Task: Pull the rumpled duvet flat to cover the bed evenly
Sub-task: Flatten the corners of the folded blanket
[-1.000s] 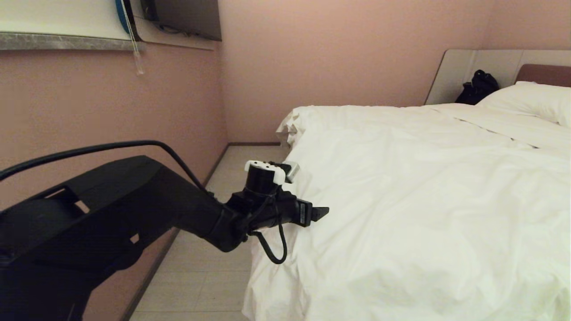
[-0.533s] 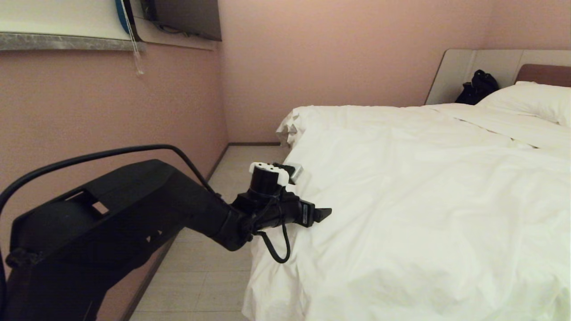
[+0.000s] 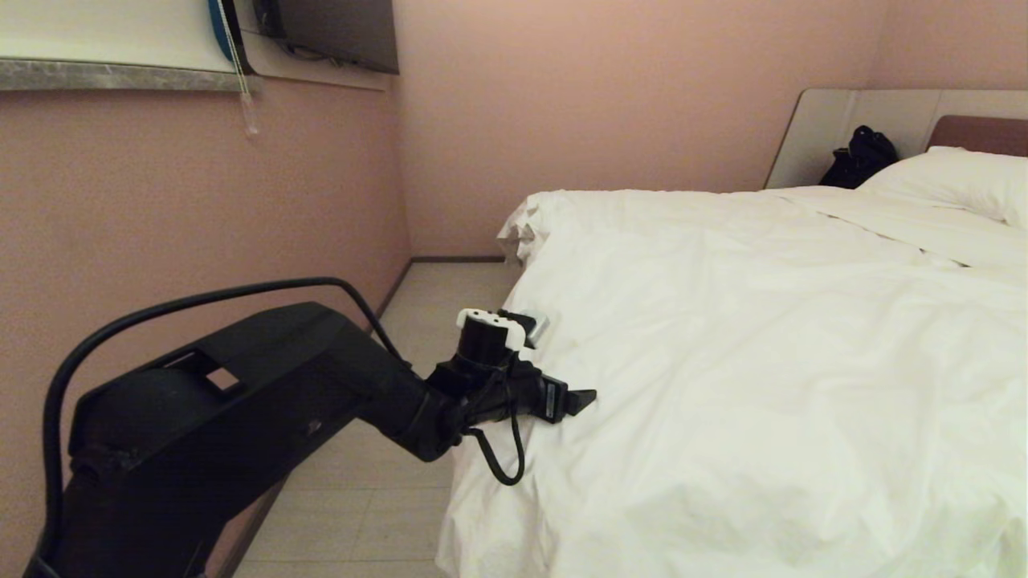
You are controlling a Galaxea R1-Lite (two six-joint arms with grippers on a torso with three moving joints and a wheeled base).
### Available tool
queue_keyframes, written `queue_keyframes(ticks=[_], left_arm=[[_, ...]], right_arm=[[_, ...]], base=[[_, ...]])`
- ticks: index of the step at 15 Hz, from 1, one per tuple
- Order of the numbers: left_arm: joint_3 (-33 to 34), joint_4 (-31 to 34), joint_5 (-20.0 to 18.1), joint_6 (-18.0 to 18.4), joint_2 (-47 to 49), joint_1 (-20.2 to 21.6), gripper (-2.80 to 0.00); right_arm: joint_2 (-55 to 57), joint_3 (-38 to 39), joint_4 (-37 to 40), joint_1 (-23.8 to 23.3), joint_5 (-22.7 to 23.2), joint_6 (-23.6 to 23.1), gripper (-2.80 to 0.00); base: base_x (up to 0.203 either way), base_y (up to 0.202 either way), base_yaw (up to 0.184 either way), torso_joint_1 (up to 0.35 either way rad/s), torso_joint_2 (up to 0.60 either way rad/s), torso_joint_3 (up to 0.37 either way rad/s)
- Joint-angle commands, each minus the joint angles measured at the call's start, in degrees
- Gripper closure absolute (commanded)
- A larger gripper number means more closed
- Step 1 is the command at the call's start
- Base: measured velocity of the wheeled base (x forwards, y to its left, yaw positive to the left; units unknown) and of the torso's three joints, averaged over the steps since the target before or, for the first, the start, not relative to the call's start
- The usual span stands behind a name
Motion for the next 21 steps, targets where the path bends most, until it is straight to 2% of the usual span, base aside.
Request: queue_keyframes(ticks=[1, 6, 14, 15, 21], left_arm=[[-0.1, -0.2, 0.0, 0.0, 1.7, 0.0, -2.80], [-0.1, 0.2, 0.3, 0.9, 4.7, 0.0, -2.80], [0.2, 0.2, 1.0, 0.9, 4.6, -0.2, -2.80], [0.6, -0.1, 1.0, 0.9, 4.4, -0.3, 0.00], [2.9, -0.3, 0.8, 0.4, 0.7, -2.4, 0.00]], right_arm=[[0.0, 0.0, 0.0, -0.1, 0.0, -0.1, 0.00], [0.0, 0.0, 0.0, -0.1, 0.0, -0.1, 0.00], [0.0, 0.0, 0.0, -0.1, 0.0, -0.1, 0.00], [0.0, 0.0, 0.0, -0.1, 0.0, -0.1, 0.00], [0.0, 0.0, 0.0, -0.1, 0.0, -0.1, 0.00]], base=[[0.000, 0.000, 0.000, 0.000, 0.00, 0.000], [0.000, 0.000, 0.000, 0.000, 0.00, 0.000], [0.000, 0.000, 0.000, 0.000, 0.00, 0.000], [0.000, 0.000, 0.000, 0.000, 0.00, 0.000], [0.000, 0.000, 0.000, 0.000, 0.00, 0.000]])
